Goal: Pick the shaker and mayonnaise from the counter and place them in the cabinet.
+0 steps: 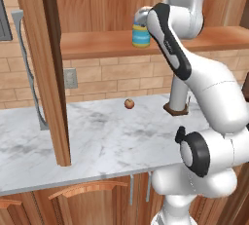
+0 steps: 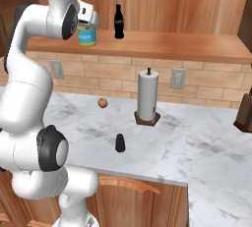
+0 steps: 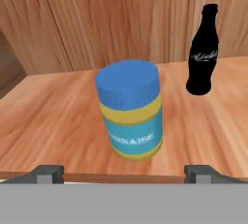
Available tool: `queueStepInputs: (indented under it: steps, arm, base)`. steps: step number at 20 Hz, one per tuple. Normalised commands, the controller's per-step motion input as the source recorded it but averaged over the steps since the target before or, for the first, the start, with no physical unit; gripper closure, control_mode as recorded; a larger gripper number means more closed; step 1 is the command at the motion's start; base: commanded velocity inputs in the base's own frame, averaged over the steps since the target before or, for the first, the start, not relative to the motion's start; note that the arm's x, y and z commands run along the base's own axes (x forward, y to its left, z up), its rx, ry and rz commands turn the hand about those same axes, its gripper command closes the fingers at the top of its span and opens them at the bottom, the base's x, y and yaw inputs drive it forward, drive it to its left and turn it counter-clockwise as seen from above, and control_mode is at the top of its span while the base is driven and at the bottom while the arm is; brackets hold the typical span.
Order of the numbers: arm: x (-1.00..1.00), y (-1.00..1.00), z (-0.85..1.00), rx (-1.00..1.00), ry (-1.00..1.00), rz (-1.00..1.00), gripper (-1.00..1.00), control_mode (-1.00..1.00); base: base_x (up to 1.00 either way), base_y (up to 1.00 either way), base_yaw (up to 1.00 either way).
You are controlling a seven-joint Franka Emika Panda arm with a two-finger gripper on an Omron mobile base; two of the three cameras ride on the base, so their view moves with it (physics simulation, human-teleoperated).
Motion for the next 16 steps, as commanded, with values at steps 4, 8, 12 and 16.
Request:
queueStepInputs:
  steps: [4,8,12,16]
  arm:
    - [-0.96,0.0,0.0,0.0,-0.12,0.0,-1.0,-1.0]
    - [-0.9,0.0,0.0,-0.01,-0.04,0.01,-1.0,-1.0]
    - [-0.64,-0.04,-0.07,-0.04,0.0,0.0,-1.0,-1.0]
    - [-0.32,-0.17,-0.28,-0.07,0.01,0.0,-1.0,-1.0]
  base:
    - [0.0,0.0,0.0]
    - [0.0,0.0,0.0]
    - [0.0,0.0,0.0]
    - [0.0,0.0,0.0]
